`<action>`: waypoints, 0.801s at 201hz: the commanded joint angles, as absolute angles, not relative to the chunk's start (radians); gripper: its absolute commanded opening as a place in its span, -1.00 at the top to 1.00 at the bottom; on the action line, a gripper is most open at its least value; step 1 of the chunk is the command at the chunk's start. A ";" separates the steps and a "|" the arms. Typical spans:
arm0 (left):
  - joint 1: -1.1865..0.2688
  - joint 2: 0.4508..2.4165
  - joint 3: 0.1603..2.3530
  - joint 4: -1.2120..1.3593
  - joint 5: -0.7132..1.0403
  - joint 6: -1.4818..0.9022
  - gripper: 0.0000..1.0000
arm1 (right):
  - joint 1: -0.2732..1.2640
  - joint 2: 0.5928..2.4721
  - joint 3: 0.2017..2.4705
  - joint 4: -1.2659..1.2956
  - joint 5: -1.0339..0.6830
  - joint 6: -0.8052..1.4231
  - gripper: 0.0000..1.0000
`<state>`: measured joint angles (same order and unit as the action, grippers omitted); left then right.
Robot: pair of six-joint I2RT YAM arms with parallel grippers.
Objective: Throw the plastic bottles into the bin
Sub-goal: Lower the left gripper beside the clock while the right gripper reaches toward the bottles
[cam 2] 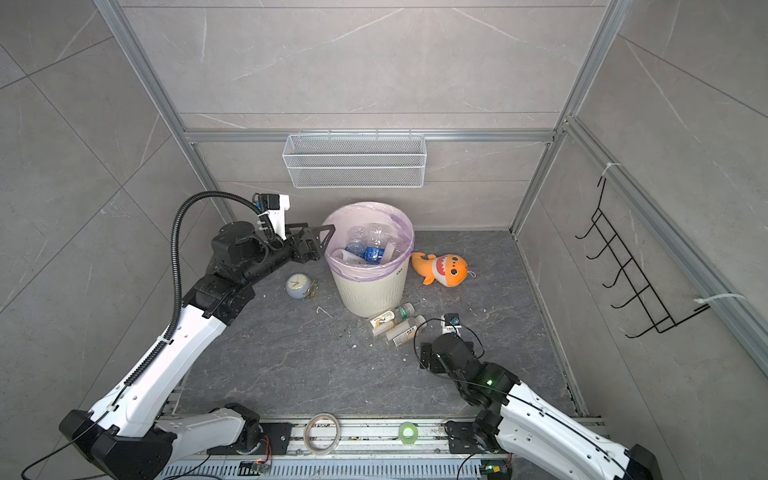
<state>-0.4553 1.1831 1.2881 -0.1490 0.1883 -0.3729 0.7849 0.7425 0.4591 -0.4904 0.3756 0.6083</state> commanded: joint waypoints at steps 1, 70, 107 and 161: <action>-0.453 1.111 1.209 -0.135 0.145 -0.348 -1.00 | 0.783 0.809 0.504 -0.442 0.342 0.673 -0.99; -0.454 0.891 0.865 -0.117 0.026 -0.382 -0.99 | 0.782 1.085 0.634 -0.361 0.254 0.846 -0.99; -0.454 0.834 0.734 -0.131 0.008 -0.410 -0.99 | 0.783 1.169 0.661 -0.317 0.233 0.924 -0.99; -0.458 0.793 0.547 -0.099 -0.006 -0.433 -0.98 | 0.782 1.273 0.689 -0.260 0.191 1.002 -0.99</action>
